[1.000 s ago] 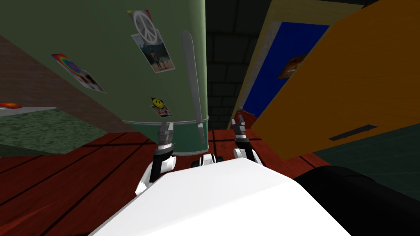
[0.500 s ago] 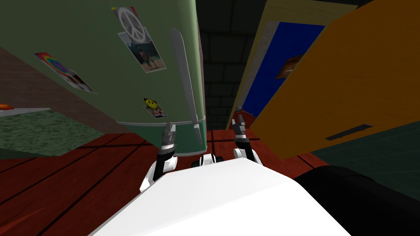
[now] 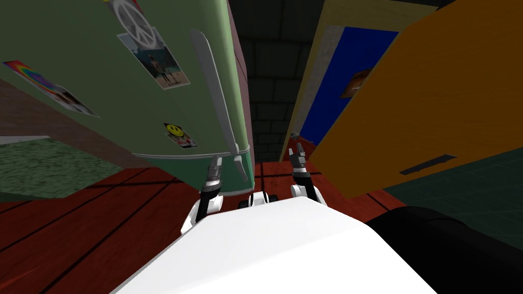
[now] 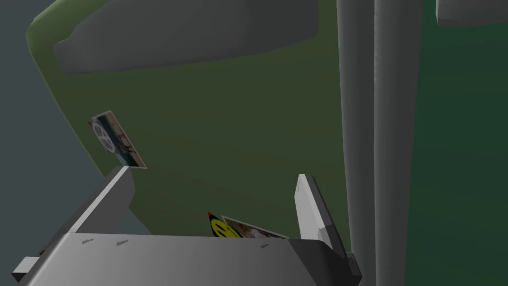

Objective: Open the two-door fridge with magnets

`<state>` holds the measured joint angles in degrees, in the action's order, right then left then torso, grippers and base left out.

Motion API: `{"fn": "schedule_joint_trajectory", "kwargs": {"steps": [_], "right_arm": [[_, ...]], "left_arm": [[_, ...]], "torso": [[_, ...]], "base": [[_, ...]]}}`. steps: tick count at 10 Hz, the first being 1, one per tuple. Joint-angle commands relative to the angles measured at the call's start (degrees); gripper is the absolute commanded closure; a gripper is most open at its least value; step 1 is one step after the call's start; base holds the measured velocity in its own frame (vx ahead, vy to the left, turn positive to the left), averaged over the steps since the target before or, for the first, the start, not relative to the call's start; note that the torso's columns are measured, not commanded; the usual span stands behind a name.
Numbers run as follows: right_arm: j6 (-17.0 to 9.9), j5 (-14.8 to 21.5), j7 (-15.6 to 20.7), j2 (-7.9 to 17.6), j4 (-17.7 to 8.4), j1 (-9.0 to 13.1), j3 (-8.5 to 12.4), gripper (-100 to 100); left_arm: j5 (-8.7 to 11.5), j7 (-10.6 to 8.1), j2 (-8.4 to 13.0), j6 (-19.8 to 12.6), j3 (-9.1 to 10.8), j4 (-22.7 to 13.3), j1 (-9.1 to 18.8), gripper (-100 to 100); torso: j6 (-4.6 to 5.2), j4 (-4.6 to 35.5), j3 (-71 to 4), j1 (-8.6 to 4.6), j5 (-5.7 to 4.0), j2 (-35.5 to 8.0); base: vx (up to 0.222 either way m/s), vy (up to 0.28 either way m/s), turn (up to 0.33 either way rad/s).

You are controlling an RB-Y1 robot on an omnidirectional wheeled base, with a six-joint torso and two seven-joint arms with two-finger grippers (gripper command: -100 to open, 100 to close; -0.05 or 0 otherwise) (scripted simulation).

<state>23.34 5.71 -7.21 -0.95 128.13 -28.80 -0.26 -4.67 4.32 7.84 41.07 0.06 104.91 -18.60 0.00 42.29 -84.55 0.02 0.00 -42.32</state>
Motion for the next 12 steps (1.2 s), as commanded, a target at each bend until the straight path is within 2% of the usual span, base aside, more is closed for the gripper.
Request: {"fn": "schedule_joint_trajectory", "kwargs": {"steps": [1, 4, 5, 6, 7, 8, 11, 12], "right_arm": [[0.00, 0.00, 0.00, 0.00, 0.00, 0.00, 0.00, 0], [0.00, 0.00, 0.00, 0.01, 0.00, 0.00, 0.01, 0], [0.00, 0.00, 0.00, 0.01, 0.00, 0.00, 0.01, 0], [0.00, 0.00, 0.00, 0.00, 0.00, 0.00, 0.00, 0], [0.00, 0.00, 0.00, 0.01, 0.00, -0.01, 0.01, 0], [0.00, 0.00, 0.00, 0.01, 0.00, 0.00, 0.01, 0], [0.00, 0.00, 0.00, 0.02, 0.00, -0.01, 0.02, 0], [0.00, 0.00, 0.00, 0.02, 0.00, 0.00, 0.01, 0]], "left_arm": [[-0.33, 0.28, -0.65, 1.25, -0.17, -3.41, 0.87, -100], [-0.75, 0.66, -2.42, 2.30, -0.47, -6.69, 1.70, -100], [-0.95, 0.84, -4.13, 2.81, -0.62, -8.29, 2.11, -100], [-1.02, 0.90, -4.97, 2.97, -0.67, -8.79, 2.24, -100], [-0.88, 0.98, -4.35, 2.84, -0.26, -8.15, 2.28, -100], [-0.76, 0.84, -4.26, 0.91, 0.07, -6.61, 2.79, -100], [-0.65, 0.53, -4.01, -2.13, 0.33, -4.24, 3.46, -100], [-0.66, 0.61, -4.07, -1.31, 0.34, -4.98, 3.52, -100]], "torso": [[0.00, 0.01, 0.02, 0.11, 0.03, -0.01], [0.00, -0.01, -0.03, 0.00, 0.00, 0.05], [0.00, -0.01, -0.02, -0.02, 0.00, 0.03], [0.01, -0.01, -0.03, -0.07, -0.01, 0.05], [0.28, -0.16, -0.02, -0.21, 0.05, 0.08], [0.25, -0.12, -0.02, -0.19, 0.02, 0.07], [0.04, -0.03, -0.07, 0.00, 0.01, 0.12], [0.04, -0.03, -0.06, -0.01, 0.01, 0.11]], "base": [[0.016, -0.089, -0.020], [0.016, -0.086, -0.018], [0.024, -0.096, -0.025], [0.016, -0.075, 0.041], [0.004, -0.018, 0.030], [0.019, -0.002, 0.007], [0.033, -0.001, 0.003], [0.010, -0.001, 0.007]]}}
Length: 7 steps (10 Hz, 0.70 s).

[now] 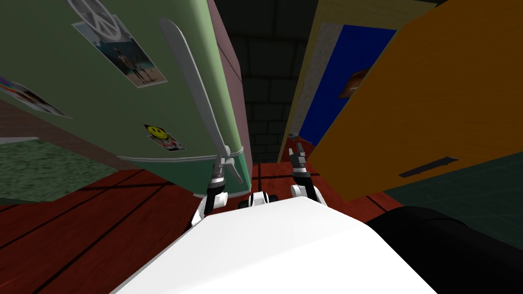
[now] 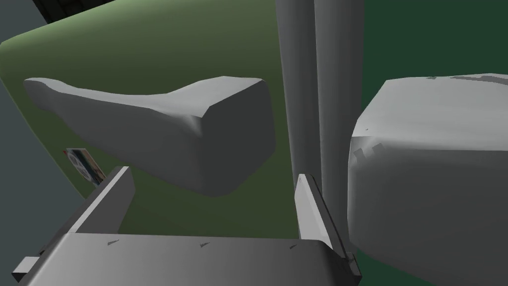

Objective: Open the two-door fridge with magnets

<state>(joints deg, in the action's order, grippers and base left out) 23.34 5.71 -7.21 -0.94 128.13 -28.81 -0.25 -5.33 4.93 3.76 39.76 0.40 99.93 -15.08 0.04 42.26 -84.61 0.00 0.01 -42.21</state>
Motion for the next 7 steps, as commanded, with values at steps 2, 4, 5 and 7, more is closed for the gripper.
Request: {"fn": "schedule_joint_trajectory", "kwargs": {"steps": [2, 4, 5, 7], "right_arm": [[0.00, 0.00, 0.00, 0.00, 0.00, 0.01, 0.00, 0], [0.00, 0.00, 0.00, 0.00, 0.00, 0.01, 0.00, 0], [0.00, 0.00, 0.00, 0.00, 0.00, 0.00, 0.00, 0], [0.00, 0.00, 0.00, 0.00, 0.00, 0.00, 0.00, 0]], "left_arm": [[-0.10, 0.23, -0.19, 2.22, -0.27, -1.64, -0.73, 100], [-0.13, 0.31, -0.29, 2.77, -0.30, -2.01, -0.89, 100], [0.00, 0.20, 1.68, 2.94, -0.41, -2.02, -0.90, -100], [1.58, -1.41, 3.33, 2.03, -1.28, -1.53, -0.27, -100]], "torso": [[-0.01, 0.01, 0.06, 0.01, 0.01, -0.10], [0.03, -0.06, -0.07, 0.00, 0.01, 0.11], [0.00, -0.02, -0.07, -0.05, -0.03, 0.10], [-0.04, 0.01, 0.02, -0.02, -0.02, -0.03]], "base": [[-0.029, 0.001, -0.003], [-0.031, 0.003, -0.003], [-0.007, -0.001, -0.005], [-0.012, -0.007, -0.025]]}}
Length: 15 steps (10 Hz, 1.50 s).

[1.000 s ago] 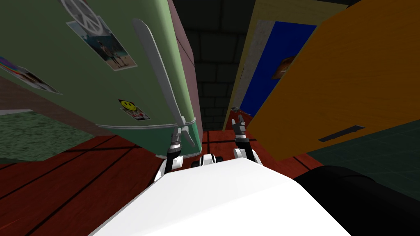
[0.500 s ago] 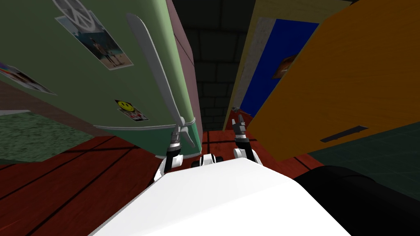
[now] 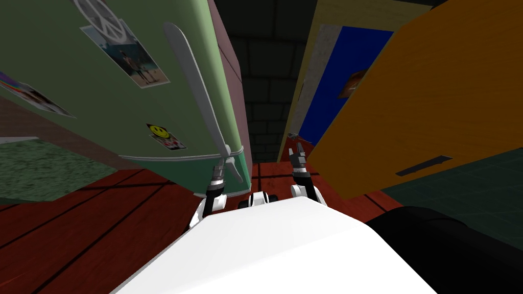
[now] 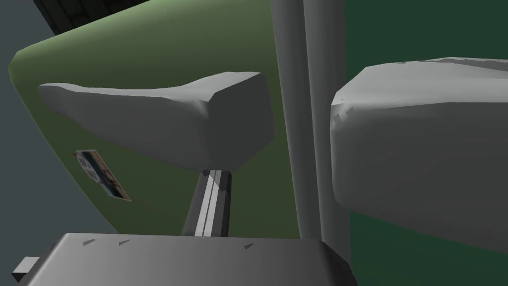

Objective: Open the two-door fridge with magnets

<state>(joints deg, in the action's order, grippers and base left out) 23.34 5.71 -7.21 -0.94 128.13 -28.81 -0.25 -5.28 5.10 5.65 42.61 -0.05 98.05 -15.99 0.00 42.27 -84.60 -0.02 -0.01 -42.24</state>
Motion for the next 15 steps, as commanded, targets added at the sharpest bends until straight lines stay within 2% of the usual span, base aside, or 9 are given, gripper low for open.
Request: {"fn": "schedule_joint_trajectory", "kwargs": {"steps": [1, 2, 5, 6, 10, 11, 12, 14, 15], "right_arm": [[0.00, 0.00, 0.00, 0.00, 0.00, 0.01, 0.00, 0], [0.00, 0.00, 0.00, 0.00, 0.00, 0.01, 0.00, 0], [0.00, 0.00, 0.00, 0.00, 0.00, 0.00, 0.00, 0], [0.00, 0.00, 0.00, 0.00, 0.00, 0.00, 0.00, 0], [0.00, 0.00, 0.00, 0.00, 0.00, 0.00, 0.00, 0], [0.00, 0.00, 0.00, 0.00, 0.00, 0.00, 0.00, 0], [0.00, 0.00, 0.00, 0.00, 0.00, 0.00, 0.00, 0], [0.00, 0.00, 0.00, 0.00, 0.00, 0.00, 0.00, 0], [0.00, 0.00, 0.00, 0.00, 0.00, 0.01, 0.00, 0]], "left_arm": [[2.29, -2.34, 1.19, -1.35, -1.24, 0.31, 0.97, -100], [2.52, -2.58, -1.04, -1.55, -1.37, 0.24, 1.08, -100], [2.68, -2.74, -4.26, -1.68, -1.45, 0.18, 1.16, -100], [2.63, -2.69, -3.61, -1.65, -1.46, 0.24, 1.09, -100], [2.65, -2.86, -3.55, -6.34, -1.23, 3.94, 2.14, -100], [2.65, -2.88, -3.54, -5.65, -1.28, 3.53, 1.91, -100], [2.64, -2.79, -3.62, -4.26, -1.34, 2.29, 1.67, 100], [2.64, -2.72, -3.69, -2.18, -1.44, 0.65, 1.21, 100], [2.67, -2.80, -3.60, -3.05, -1.35, 1.16, 1.47, 100]], "torso": [[0.01, 0.03, 0.06, -0.03, 0.00, -0.10], [0.00, 0.03, 0.09, -0.03, 0.00, -0.14], [0.00, -0.03, -0.05, 0.05, 0.02, 0.08], [-0.01, -0.01, -0.02, 0.06, 0.02, 0.04], [0.03, 0.03, -0.05, 0.05, -0.01, 0.08], [0.01, 0.00, -0.05, 0.04, 0.01, 0.07], [0.00, 0.00, 0.01, 0.04, 0.02, -0.02], [-0.02, 0.03, 0.09, 0.05, 0.02, -0.15], [-0.02, 0.03, 0.08, 0.04, 0.02, -0.13]], "base": [[-0.039, -0.020, -0.045], [-0.030, -0.015, -0.002], [-0.005, -0.004, -0.003], [0.000, 0.000, 0.000], [0.027, -0.003, 0.001], [0.013, 0.000, -0.002], [-0.011, 0.003, 0.000], [-0.032, 0.001, -0.002], [-0.019, -0.001, 0.000]]}}
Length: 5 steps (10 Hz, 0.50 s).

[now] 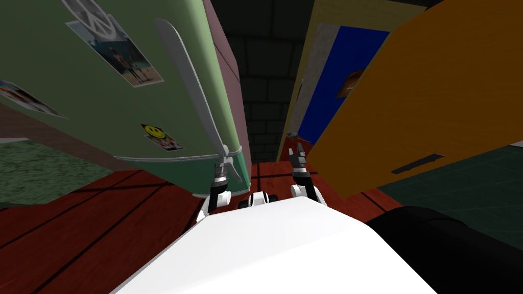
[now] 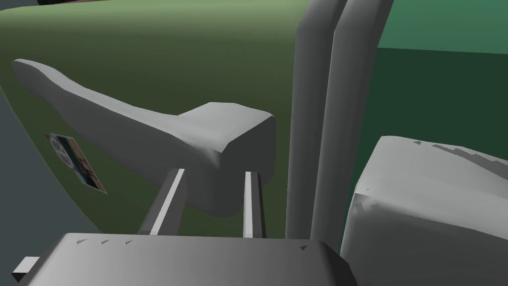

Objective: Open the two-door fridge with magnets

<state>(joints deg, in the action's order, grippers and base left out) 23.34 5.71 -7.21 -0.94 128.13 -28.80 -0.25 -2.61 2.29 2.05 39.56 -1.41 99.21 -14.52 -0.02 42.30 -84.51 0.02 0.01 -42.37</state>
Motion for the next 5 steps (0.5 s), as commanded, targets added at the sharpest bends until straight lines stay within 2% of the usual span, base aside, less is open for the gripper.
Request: {"fn": "schedule_joint_trajectory", "kwargs": {"steps": [1, 2, 3, 5], "right_arm": [[0.00, 0.00, 0.00, 0.00, 0.00, 0.00, 0.00, 0], [0.00, 0.00, 0.00, 0.01, 0.00, 0.01, 0.01, 0], [0.00, 0.00, 0.00, 0.02, 0.00, 0.03, 0.01, 0], [-0.01, 0.00, 0.00, 0.01, -0.01, 0.03, 0.01, 0]], "left_arm": [[-0.07, -1.03, 1.03, 0.15, -0.80, 0.57, -0.40, 100], [-0.16, -2.06, 2.07, 0.03, -1.60, 1.34, -0.73, 100], [-0.16, -2.06, 2.07, 0.03, -1.60, 1.34, -0.73, 100], [-0.32, -4.11, 4.14, -0.22, -3.20, 2.86, -1.39, 100]], "torso": [[0.01, 0.02, -0.05, -0.04, -0.04, 0.07], [0.04, 0.09, 0.08, 0.15, -0.01, -0.18], [-0.06, 0.20, 0.29, 0.42, 0.07, -0.51], [-0.31, 0.31, 0.13, 0.37, -0.01, -0.28]], "base": [[-0.094, 0.087, -0.078], [-0.209, 0.197, -0.138], [-0.222, 0.166, -0.089], [-0.258, 0.150, -0.083]]}}
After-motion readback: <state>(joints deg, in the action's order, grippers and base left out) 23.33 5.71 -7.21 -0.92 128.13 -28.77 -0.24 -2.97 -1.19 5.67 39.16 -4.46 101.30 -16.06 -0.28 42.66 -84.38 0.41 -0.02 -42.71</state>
